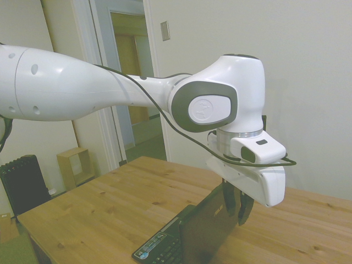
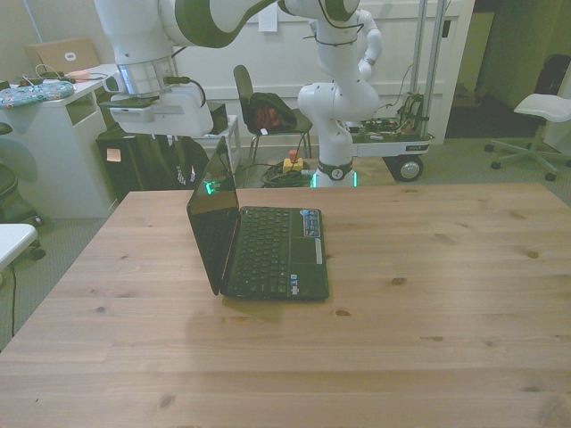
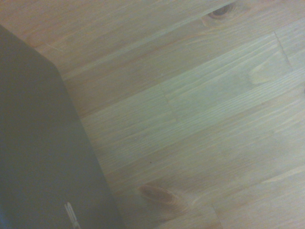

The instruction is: Close the laptop

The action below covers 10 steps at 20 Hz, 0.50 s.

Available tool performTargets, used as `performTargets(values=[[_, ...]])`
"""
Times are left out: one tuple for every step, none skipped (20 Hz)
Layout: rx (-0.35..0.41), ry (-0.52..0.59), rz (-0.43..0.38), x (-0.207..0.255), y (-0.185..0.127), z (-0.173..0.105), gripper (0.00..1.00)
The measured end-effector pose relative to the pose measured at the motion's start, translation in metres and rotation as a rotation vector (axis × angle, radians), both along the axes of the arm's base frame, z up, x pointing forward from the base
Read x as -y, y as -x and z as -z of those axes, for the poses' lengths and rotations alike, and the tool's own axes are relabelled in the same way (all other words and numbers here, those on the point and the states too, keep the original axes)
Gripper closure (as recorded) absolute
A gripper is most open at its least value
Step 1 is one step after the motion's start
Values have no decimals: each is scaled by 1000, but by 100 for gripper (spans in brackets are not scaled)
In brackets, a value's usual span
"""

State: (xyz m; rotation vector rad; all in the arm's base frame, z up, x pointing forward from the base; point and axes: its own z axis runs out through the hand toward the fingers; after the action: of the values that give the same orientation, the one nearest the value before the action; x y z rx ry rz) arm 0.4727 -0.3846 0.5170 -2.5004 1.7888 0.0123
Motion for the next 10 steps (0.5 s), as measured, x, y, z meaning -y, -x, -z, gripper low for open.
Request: performTargets(values=[[0, 0, -2, -1, -1, 0, 100], [0, 1, -6, -3, -2, -1, 100], [0, 1, -11, -5, -3, -1, 100], [0, 2, -17, -8, -5, -1, 100], [-1, 2, -25, -12, -8, -1, 100], [-2, 3, -33, -16, -11, -1, 100], [-4, 4, -41, -22, -15, -1, 100], [-5, 4, -50, -27, -18, 0, 100], [-9, 5, -58, -34, -22, 0, 100], [-12, 7, -65, -41, -26, 1, 100]])
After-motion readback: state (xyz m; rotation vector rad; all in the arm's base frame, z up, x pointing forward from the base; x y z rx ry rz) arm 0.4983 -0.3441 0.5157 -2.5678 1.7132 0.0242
